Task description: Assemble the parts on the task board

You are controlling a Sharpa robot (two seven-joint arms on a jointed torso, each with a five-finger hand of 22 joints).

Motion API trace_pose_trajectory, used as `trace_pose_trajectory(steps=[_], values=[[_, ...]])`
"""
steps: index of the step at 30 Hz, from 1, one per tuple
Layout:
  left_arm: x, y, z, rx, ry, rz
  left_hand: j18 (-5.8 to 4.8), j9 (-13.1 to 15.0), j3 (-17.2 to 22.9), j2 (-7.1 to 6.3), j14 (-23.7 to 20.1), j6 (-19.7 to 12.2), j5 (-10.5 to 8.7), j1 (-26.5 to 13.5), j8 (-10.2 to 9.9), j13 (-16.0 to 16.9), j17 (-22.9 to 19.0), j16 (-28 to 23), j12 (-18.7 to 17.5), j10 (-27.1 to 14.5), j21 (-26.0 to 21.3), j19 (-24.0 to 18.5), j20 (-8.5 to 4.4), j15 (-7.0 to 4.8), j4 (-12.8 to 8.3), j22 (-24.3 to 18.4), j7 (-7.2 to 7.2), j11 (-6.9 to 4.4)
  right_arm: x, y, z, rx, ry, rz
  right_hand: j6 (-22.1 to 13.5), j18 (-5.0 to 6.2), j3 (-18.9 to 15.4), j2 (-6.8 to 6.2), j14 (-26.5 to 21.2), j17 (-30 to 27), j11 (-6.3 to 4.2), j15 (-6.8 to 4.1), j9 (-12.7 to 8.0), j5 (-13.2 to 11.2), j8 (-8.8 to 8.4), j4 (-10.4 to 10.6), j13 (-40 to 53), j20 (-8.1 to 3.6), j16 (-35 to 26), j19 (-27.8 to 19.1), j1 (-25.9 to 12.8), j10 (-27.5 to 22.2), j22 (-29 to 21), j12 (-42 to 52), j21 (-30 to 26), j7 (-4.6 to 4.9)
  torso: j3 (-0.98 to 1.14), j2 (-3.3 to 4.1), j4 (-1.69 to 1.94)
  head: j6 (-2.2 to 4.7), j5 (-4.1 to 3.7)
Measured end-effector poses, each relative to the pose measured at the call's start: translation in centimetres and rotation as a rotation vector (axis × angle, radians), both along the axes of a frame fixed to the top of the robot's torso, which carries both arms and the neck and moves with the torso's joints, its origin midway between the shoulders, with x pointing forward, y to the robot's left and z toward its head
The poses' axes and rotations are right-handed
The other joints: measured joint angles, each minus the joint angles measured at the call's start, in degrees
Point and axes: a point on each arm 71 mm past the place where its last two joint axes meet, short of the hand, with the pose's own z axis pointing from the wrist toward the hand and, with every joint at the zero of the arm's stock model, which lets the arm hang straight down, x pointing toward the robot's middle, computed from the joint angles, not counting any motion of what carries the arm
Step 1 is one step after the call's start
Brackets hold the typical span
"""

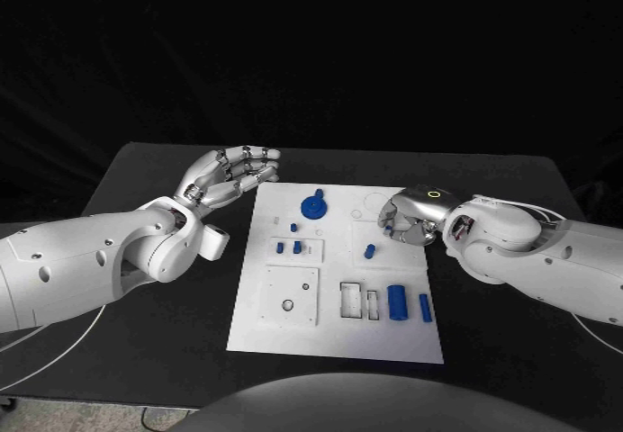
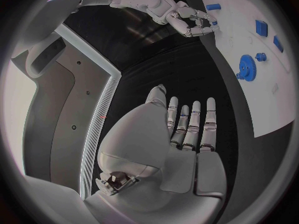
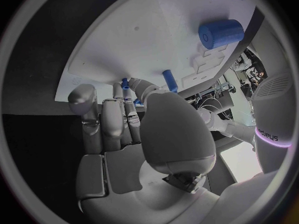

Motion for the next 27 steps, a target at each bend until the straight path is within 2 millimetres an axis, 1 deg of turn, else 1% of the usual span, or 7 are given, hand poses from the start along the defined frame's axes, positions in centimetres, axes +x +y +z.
trace_pose_trajectory(steps=[5, 11, 13, 16, 21, 26, 27], values=[[0.04, -0.03, -0.04, 0.0, 0.002, -0.002, -0.01, -0.1, 0.0, 0.0, 0.14, 0.0, 0.34, 0.45, 0.0, -0.15, -0.05, 0.0, 0.0, 0.2, 0.0, 0.2, 0.2, 0.14, 0.0, -0.06, 0.0, 0.2, -0.02, -0.01, 0.0, 0.004, 0.004, 0.0, 0.0, 0.0, 0.13, 0.15, 0.0, -0.24, -0.23, 0.0, 0.12, 1.81, 0.0, -0.52, -0.7, 0.0, 0.0, 0.0, 0.15, 1.18, 0.0, -0.19, -0.24, 0.01, -0.01, -0.01, -0.05, 0.0, 0.13], [0.06, -0.02, -0.07, 0.001, 0.005, -0.002, 0.0, -0.18, 0.0, 0.0, 0.2, 0.0, 0.62, 0.45, 0.2, -0.3, -0.05, 0.24, 0.0, 0.2, 0.22, 0.2, 0.2, 0.2, 0.0, -0.12, 0.0, 0.2, -0.08, -0.11, 0.01, 0.009, 0.009, -0.002, 0.2, 0.0, 0.21, 0.15, -0.2, -0.49, -0.14, 0.2, 0.17, 2.17, 0.0, -0.61, -0.96, 0.0, -0.28, 0.0, 0.15, 1.5, -0.01, -0.34, -0.24, 0.21, 0.0, -0.01, -0.05, 0.0, 0.23], [0.07, -0.01, -0.08, 0.001, 0.005, -0.002, -0.01, -0.24, 0.0, 0.0, 0.37, 0.0, 0.62, 0.45, 0.2, -0.3, -0.05, 0.24, 0.0, 0.2, 0.22, 0.4, 0.41, 0.37, 0.0, -0.12, 0.0, 0.2, -0.09, -0.13, 0.01, 0.011, 0.01, -0.003, 0.47, 0.0, 0.29, 0.02, -0.2, -0.56, -0.22, 0.2, 0.24, 2.17, 0.0, -1.0, -1.13, 0.0, -0.31, 0.0, 0.27, 1.98, -0.01, -0.46, -0.24, -0.05, -0.01, -0.01, -0.05, 0.0, 0.26], [0.08, 0.01, -0.1, 0.002, 0.006, -0.002, -0.01, -0.25, 0.0, 0.23, 0.42, 0.0, 0.69, 0.68, 0.2, -0.4, -0.05, 0.24, 0.0, 0.2, 0.22, 0.4, 0.41, 0.42, 0.0, -0.12, 0.0, 0.2, -0.11, -0.19, 0.02, 0.016, 0.012, -0.003, 0.77, 0.0, 0.44, -0.15, -0.23, -0.7, -0.32, 0.17, 0.36, 2.41, 0.0, -1.15, -1.32, 0.0, -0.31, 0.0, 0.45, 2.51, -0.01, -0.61, -0.46, 0.05, -0.04, 0.0, -0.05, 0.0, 0.38], [0.08, 0.01, -0.11, 0.003, 0.008, -0.002, -0.01, -0.3, 0.0, 0.23, 0.41, -0.01, 0.83, 0.68, 0.19, -0.45, -0.04, 0.24, 0.0, 0.2, 0.22, 0.4, 0.41, 0.42, 0.0, -0.14, -0.01, 0.2, -0.17, -0.3, 0.08, 0.028, 0.008, -0.002, 0.86, 0.0, 0.45, 0.1, -0.62, -1.73, -0.33, -0.21, 0.37, 2.41, 0.21, -1.47, -1.5, 0.0, -1.42, 0.0, 0.69, 2.52, -0.01, -0.45, -1.69, -0.04, -0.08, 0.01, -0.02, 0.0, 0.52], [0.08, -0.04, -0.13, 0.003, 0.009, -0.003, -0.01, -0.38, 0.0, 0.23, 0.62, -0.01, 0.85, 0.68, 0.19, -0.52, -0.04, 0.26, 0.0, 0.2, 0.22, 0.61, 0.2, 0.62, 0.0, -0.17, -0.01, 0.2, -0.23, -0.41, 0.36, 0.045, -0.005, 0.001, 0.88, 0.0, 0.65, 0.46, -0.82, -1.98, -0.14, -0.01, 0.46, 2.39, 0.21, -1.67, -1.77, 0.0, -1.42, 0.0, 1.05, 2.74, -0.02, -0.45, -1.78, -0.02, -0.08, 0.05, 0.01, 0.0, 0.69], [0.09, -0.05, -0.13, 0.003, 0.009, -0.003, -0.01, -0.38, 0.0, 0.38, 0.62, -0.01, 1.08, 0.83, 0.19, -0.56, -0.04, 0.46, 0.11, 0.2, 0.23, 0.72, 0.31, 0.62, 0.0, -0.17, -0.01, 0.2, -0.23, -0.42, 0.43, 0.048, -0.007, 0.002, 1.06, 0.0, 0.7, 0.46, -0.82, -2.01, -0.15, -0.01, 0.46, 2.28, 0.21, -1.72, -1.8, 0.0, -1.43, 0.0, 1.05, 2.75, -0.02, -0.45, -1.78, 0.16, -0.08, 0.05, 0.01, 0.0, 0.75]])
